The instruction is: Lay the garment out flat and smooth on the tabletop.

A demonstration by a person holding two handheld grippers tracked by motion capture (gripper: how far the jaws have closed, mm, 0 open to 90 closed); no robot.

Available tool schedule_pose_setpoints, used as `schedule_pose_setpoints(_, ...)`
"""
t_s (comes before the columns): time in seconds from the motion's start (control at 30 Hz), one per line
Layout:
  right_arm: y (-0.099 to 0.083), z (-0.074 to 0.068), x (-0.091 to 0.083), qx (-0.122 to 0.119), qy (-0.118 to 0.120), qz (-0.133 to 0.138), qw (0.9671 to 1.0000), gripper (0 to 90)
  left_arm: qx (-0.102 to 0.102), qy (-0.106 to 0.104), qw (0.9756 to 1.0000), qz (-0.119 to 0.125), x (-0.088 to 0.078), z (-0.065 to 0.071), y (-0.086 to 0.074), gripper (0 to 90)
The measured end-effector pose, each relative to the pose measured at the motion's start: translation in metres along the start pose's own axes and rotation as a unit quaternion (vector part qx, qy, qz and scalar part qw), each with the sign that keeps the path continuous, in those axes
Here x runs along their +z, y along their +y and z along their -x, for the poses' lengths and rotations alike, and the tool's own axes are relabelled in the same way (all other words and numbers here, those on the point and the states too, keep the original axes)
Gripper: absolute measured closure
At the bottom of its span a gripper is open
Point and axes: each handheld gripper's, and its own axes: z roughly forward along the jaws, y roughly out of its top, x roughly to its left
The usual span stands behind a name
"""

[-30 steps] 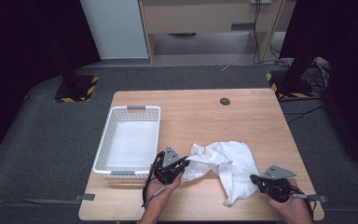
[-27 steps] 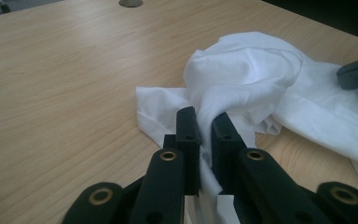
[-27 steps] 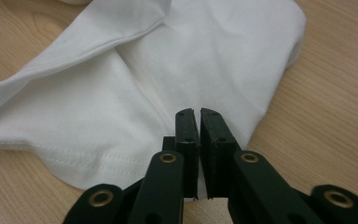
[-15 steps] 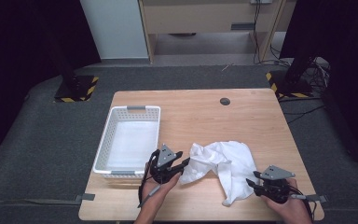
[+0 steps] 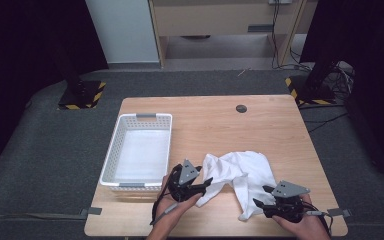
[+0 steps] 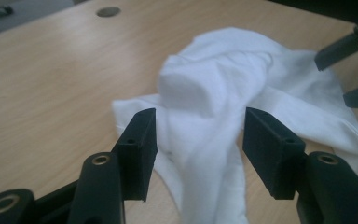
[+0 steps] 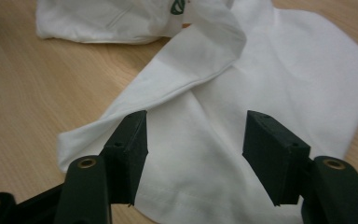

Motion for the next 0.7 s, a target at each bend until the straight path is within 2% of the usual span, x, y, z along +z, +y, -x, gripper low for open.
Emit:
schedule_pose_setpoints(0.1, 0.000, -0.003, 0.002, -0.005, 0.014, -0.004, 0.9999, 37.3, 0.023, -0.014, 0.9993, -0.024, 0.012, 0.010, -0.003, 41.3)
schedule_pose_setpoints(0.17, 0.000, -0.004, 0.002, -0.002, 0.020, -0.003, 0.9998, 36.5, 0.038, -0.010, 0.9984, -0.042, 0.020, 0.014, -0.006, 41.4)
schedule_pose_setpoints(0.23, 0.000, -0.003, 0.002, -0.001, 0.025, -0.003, 0.9997, 36.1, 0.044, -0.007, 0.9972, -0.060, 0.027, 0.017, -0.009, 42.2)
schedule_pose_setpoints(0.33, -0.001, -0.004, 0.002, -0.002, 0.036, -0.005, 0.9994, 36.7, 0.061, 0.006, 0.9937, -0.094, 0.039, 0.022, -0.015, 51.7)
schedule_pose_setpoints(0.4, -0.001, -0.007, 0.003, -0.005, 0.048, -0.005, 0.9988, 36.8, 0.064, 0.007, 0.9921, -0.108, 0.045, 0.023, -0.017, 58.4)
schedule_pose_setpoints(0.5, 0.001, -0.013, 0.005, -0.019, 0.064, 0.000, 0.9978, 34.5, 0.062, 0.010, 0.9907, -0.121, 0.051, 0.023, -0.020, 63.5)
schedule_pose_setpoints(0.7, 0.007, -0.027, 0.012, -0.033, 0.085, 0.004, 0.9959, 30.2, 0.059, 0.005, 0.9897, -0.130, 0.056, 0.026, -0.022, 66.5)
